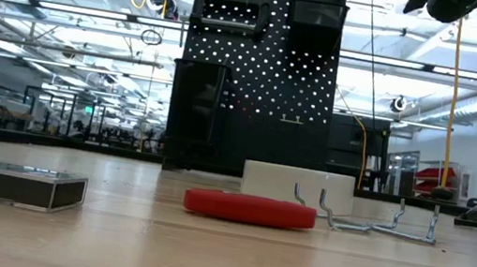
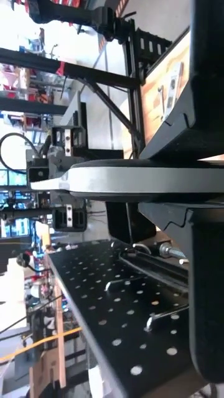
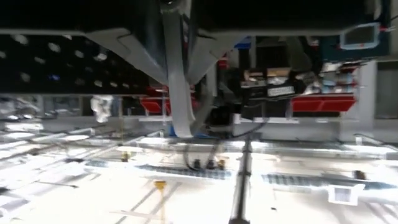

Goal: Hang tools onto peg board
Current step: Hang the gray hacksaw on the black peg board

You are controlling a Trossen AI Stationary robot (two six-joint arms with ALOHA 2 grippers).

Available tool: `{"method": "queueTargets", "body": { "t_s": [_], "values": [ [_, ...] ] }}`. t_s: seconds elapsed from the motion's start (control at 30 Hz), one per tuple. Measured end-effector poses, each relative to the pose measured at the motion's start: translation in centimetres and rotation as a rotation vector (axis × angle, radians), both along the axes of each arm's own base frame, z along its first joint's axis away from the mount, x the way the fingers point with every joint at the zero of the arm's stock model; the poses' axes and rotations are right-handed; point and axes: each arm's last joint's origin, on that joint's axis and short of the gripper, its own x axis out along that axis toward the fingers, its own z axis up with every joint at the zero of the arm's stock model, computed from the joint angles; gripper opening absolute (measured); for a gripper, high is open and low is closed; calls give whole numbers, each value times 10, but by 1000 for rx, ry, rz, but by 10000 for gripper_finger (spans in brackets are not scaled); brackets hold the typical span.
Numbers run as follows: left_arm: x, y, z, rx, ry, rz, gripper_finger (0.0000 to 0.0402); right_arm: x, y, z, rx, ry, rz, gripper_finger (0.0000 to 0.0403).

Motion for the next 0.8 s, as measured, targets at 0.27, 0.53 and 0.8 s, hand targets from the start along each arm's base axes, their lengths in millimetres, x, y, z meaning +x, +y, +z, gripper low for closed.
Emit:
{"method": "queueTargets", "body": {
  "t_s": [0.27,0.53,0.8],
  "values": [
    [0,-1,2,-11,-7,-22,69,3,-2,-6,37,64,-35,133],
    [-13,9,1,-31,-4,-11,69,-11,3,4,21,100,-37,177],
    [-25,33,-8,-136,15,-35,69,-41,11,22,41,125,-22,182]
  ]
}}
